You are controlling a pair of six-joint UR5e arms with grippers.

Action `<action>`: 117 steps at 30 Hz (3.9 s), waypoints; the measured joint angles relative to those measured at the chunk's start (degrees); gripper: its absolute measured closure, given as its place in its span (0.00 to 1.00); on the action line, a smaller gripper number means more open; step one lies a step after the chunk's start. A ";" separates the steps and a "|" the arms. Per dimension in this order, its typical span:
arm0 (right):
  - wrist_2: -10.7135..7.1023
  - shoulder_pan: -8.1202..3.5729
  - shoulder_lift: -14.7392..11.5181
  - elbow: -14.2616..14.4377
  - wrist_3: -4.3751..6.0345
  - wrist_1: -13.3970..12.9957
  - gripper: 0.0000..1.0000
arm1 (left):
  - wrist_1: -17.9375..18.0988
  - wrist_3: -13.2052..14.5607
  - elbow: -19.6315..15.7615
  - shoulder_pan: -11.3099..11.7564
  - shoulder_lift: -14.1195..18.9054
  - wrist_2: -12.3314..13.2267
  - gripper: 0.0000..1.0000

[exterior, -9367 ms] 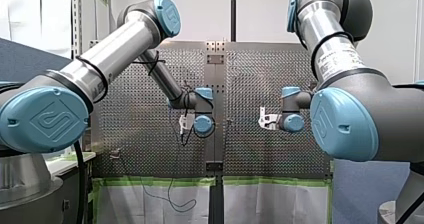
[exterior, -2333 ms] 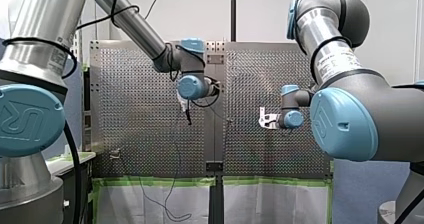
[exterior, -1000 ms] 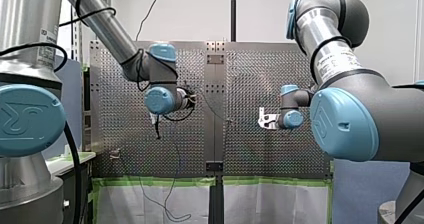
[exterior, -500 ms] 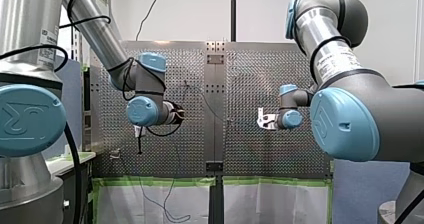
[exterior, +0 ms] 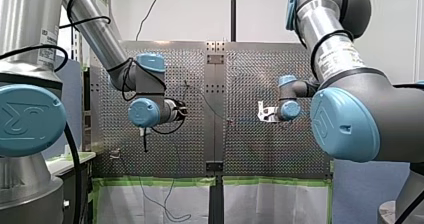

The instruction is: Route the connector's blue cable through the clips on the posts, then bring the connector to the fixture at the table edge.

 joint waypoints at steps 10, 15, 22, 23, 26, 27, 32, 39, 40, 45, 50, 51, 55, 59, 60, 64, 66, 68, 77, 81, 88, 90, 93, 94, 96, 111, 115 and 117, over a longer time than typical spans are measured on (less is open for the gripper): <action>4.95 0.26 -5.44 3.72 0.81 -0.49 1.00 | 2.20 0.03 0.00 0.02 0.00 -0.11 0.00; 6.58 0.22 -7.98 5.03 1.34 -1.22 1.00 | 2.11 0.18 -0.01 0.04 0.00 -0.17 0.00; 7.96 -0.55 -11.63 5.22 0.65 -0.42 1.00 | 2.01 0.65 0.00 0.11 0.00 -0.24 0.00; 8.22 -0.67 -12.03 5.22 0.39 -0.16 1.00 | 2.02 0.69 0.00 0.13 0.00 -0.24 0.00; 9.11 -1.02 -13.33 5.23 -0.67 0.83 1.00 | 2.08 0.76 0.00 0.15 0.00 -0.26 0.00; 9.30 -1.19 -13.70 5.24 -1.01 1.13 1.00 | 2.10 0.77 0.00 0.15 0.00 -0.27 0.00; 9.79 -2.24 -15.81 5.29 -2.56 2.56 1.00 | 2.22 0.80 0.00 0.22 0.00 -0.30 0.00; 10.14 -3.71 -18.99 5.57 -3.12 3.32 1.00 | 2.19 0.79 0.00 0.25 -0.01 -0.85 0.00; 10.30 -3.97 -19.61 5.78 -3.21 3.35 1.00 | 2.14 0.79 0.00 0.26 -0.01 -0.91 0.00; 10.72 -5.33 -22.14 7.50 -2.95 2.18 1.00 | 2.01 0.80 0.00 0.26 -0.02 -0.99 0.00; 10.71 -6.76 -23.66 8.94 -2.48 0.91 1.00 | 2.00 0.80 0.00 0.27 -0.02 -1.01 0.00; 10.69 -7.11 -23.74 9.19 -2.35 0.58 1.00 | 2.01 0.80 0.00 0.28 -0.03 -1.01 0.00; 10.49 -8.07 -23.52 9.87 -1.85 -0.73 1.00 | 2.13 0.80 0.00 0.39 -0.03 -1.01 0.00; 10.25 -9.05 -22.21 10.08 -1.64 -0.72 1.00 | 2.18 0.79 0.00 0.43 -0.02 -1.01 0.00; 10.19 -9.39 -21.65 10.11 -1.64 -0.39 1.00 | 2.18 0.79 0.00 0.46 -0.03 -1.01 0.00; 9.61 -10.37 -20.04 10.26 -1.73 0.48 1.00 | 2.07 0.83 0.00 0.57 -0.01 -1.01 0.00; 8.94 -10.88 -19.63 10.43 -1.67 0.40 1.00 | 2.02 0.85 0.00 0.63 -0.01 -1.01 0.00; 8.19 -11.30 -19.45 10.55 -1.59 0.17 1.00 | 2.00 0.87 0.00 0.67 -0.01 -1.01 0.00; 4.06 -13.05 -19.26 10.72 -1.67 -0.25 1.00 | 2.22 1.15 0.00 1.09 0.00 -1.01 0.00; 2.04 -13.63 -19.25 10.71 -2.18 -0.24 1.00 | 2.24 1.42 0.02 1.38 0.00 -1.03 0.00; -1.39 -14.53 -19.24 10.69 -2.23 -1.22 1.00 | 1.87 2.81 0.01 1.93 0.00 -1.91 0.00; -2.39 -15.00 -19.24 10.69 -2.08 -1.94 1.00 | 1.57 3.52 0.01 2.04 -0.02 -2.54 0.00; -3.88 -15.71 -19.24 10.71 -1.65 -2.98 1.00 | 1.05 4.53 0.00 2.20 -0.01 -3.48 0.00; -4.28 -15.91 -19.23 10.71 -1.47 -3.29 1.00 | 0.86 4.77 0.00 2.26 -0.01 -3.70 0.00; -5.24 -16.37 -19.21 10.70 -0.99 -3.99 1.00 | 0.70 4.97 0.00 2.34 -0.01 -3.89 0.00; -13.03 -19.78 -18.67 10.64 -0.38 -4.76 1.00 | 0.26 5.24 0.01 2.51 0.00 -3.99 0.00; -15.06 -20.39 -18.06 10.62 -0.57 -4.21 1.00 | 0.10 5.45 0.01 2.51 0.00 -4.00 0.00; -15.87 -20.58 -17.88 10.60 -0.75 -4.04 1.00 | 0.07 5.50 0.01 2.52 0.00 -4.00 0.00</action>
